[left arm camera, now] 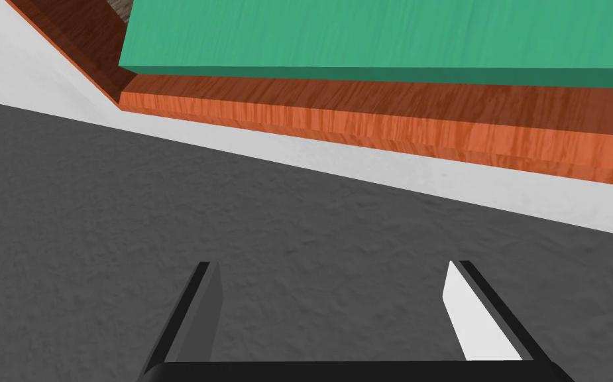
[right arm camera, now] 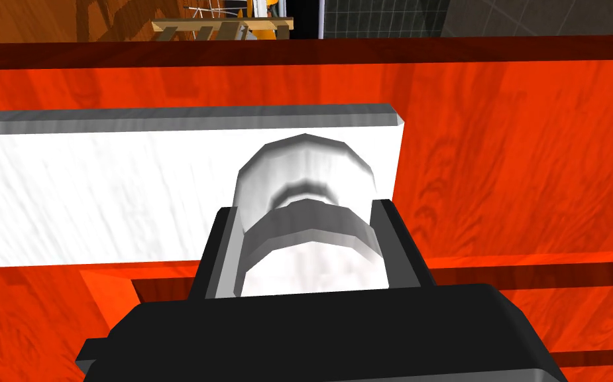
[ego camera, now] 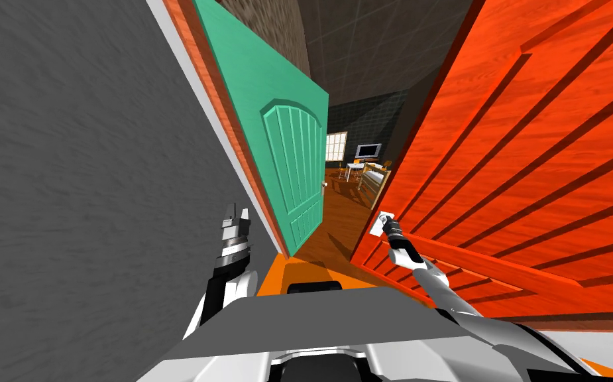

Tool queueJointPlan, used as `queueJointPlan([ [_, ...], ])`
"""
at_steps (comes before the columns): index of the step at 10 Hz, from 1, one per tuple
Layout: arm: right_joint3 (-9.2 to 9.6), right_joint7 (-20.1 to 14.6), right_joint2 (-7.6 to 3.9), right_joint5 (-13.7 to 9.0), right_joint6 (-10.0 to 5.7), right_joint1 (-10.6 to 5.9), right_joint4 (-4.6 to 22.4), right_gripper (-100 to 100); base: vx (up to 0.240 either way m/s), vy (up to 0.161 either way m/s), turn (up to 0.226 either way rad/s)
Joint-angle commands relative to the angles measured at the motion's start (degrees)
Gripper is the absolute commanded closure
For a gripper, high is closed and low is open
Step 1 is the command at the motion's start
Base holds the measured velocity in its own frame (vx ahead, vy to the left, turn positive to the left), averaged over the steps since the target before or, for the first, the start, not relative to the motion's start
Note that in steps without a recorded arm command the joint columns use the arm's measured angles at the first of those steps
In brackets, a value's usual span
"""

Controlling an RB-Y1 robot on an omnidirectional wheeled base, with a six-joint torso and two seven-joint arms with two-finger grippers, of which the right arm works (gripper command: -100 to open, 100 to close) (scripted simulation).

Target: Push the door open

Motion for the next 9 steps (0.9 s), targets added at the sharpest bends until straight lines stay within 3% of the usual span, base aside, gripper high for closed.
queueJointPlan([
  [1,-1.54,0.33,-1.08,-0.39,-0.72,-0.61,1.82,100,0.098,-0.007,0.06],
  [3,-1.54,0.33,-1.08,-0.39,-0.72,-0.61,1.82,100,0.048,-0.009,0.006],
  [4,-3.23,1.09,-1.19,-0.82,-0.9,-0.72,2.87,100,0.072,-0.007,0.079],
  [9,-7.55,3.0,-1.46,-1.91,-1.34,-0.98,5.55,100,0.104,-0.005,0.05],
])
